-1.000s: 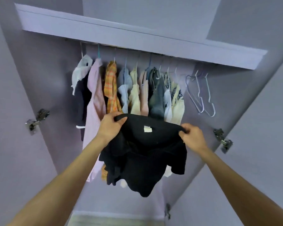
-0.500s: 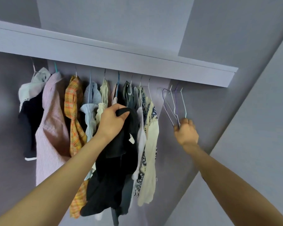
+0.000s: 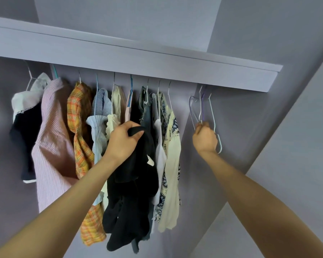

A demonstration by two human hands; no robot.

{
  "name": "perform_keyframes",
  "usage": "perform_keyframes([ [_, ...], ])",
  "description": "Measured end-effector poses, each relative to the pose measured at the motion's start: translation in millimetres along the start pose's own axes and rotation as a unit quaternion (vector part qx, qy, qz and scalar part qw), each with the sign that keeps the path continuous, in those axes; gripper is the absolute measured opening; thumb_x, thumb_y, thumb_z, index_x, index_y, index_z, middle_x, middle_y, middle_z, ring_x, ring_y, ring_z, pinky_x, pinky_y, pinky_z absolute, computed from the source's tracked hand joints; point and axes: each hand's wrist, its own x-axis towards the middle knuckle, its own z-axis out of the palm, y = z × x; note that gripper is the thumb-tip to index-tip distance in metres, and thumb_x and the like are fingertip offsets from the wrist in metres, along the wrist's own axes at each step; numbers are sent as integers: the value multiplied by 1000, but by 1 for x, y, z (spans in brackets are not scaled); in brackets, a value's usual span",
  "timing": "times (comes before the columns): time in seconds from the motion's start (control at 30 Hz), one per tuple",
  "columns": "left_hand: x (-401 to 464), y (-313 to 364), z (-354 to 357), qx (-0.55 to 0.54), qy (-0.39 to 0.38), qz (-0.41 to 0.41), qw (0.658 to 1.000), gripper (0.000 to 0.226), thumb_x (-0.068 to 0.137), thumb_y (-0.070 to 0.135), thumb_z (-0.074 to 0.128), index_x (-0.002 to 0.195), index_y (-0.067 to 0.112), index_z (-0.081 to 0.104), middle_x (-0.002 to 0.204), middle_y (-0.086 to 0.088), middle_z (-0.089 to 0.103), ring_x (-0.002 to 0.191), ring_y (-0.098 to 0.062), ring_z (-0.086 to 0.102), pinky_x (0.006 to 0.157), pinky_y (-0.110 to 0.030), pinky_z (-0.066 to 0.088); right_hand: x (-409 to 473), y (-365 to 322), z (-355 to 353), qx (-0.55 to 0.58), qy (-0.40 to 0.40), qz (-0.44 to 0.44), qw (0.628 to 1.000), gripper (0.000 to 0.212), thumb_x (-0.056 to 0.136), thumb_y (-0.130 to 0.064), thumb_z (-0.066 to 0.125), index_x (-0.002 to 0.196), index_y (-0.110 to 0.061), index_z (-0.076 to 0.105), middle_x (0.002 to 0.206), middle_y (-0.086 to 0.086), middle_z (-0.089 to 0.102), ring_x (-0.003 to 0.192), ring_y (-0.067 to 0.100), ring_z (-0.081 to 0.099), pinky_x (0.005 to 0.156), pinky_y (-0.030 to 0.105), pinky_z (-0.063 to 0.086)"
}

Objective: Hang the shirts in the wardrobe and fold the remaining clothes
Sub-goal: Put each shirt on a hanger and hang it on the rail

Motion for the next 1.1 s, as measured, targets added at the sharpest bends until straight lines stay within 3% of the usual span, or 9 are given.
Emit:
perform_keyframes([
  [0.13,-12,2,-2,-17,-14,-5,1000,8,88,7,60,89,15,62,85,3,62,85,-14,58,81,-21,42,-25,3,-8,40,-1,-19,999,27,98,-12,32,110,-3,55,96,20,66,91,39,60,64,33,31],
  [0.3,-41,-7,-4,-25,-29,-14,999,7,88,5,59,92,9,64,88,-1,64,88,-16,58,86,-27,45,-101,36,-12,78,11,-22,997,28,99,-16,33,106,-4,57,78,15,64,72,36,60,62,35,38],
  [0.43,-67,-21,-1,-34,-53,-42,997,8,89,6,59,88,13,63,86,2,63,86,-16,58,84,-26,44,-174,60,-13,190,10,-25,981,13,95,-16,44,99,-15,56,62,-8,52,55,12,49,55,28,38],
  [0.53,-82,-26,1,-32,-70,-54,996,11,89,5,58,87,15,62,85,2,62,85,-15,57,81,-22,43,-173,56,-15,392,-146,143,897,28,90,-9,56,106,-30,48,63,-9,60,60,5,56,64,20,46],
  [0.6,-89,-28,0,-23,-80,-53,995,11,89,5,58,87,15,61,86,1,62,86,-14,57,79,-20,42,-165,49,-15,442,-218,228,839,14,89,-12,59,92,-25,56,52,-7,49,51,13,47,55,20,44],
  [0.67,-96,-29,-3,-15,-93,-53,994,10,89,5,58,88,15,61,89,0,63,88,-15,57,82,-22,43,-173,43,-13,375,-189,209,883,28,90,-21,60,64,-19,48,45,-11,35,47,11,33,45,18,34],
  [0.77,-103,-35,-10,0,-103,-47,994,9,89,6,58,90,14,61,90,0,63,90,-16,58,86,-24,44,-202,46,-10,326,-83,170,926,44,90,-24,57,56,-17,30,50,-4,28,50,11,29,50,25,29],
  [0.97,-108,-39,-20,4,-104,-31,994,9,89,6,58,90,15,62,87,3,62,85,-11,56,68,1,37,-211,35,-23,361,-103,64,925,4,92,-10,55,92,-10,51,69,3,48,54,4,50,55,14,47],
  [1.1,-111,-40,-20,14,-111,-29,993,8,89,9,58,94,13,63,91,2,63,89,-13,57,79,-12,40,-216,23,-23,383,2,107,917,30,93,-13,52,64,-14,47,48,-12,31,40,2,31,44,13,29],
])
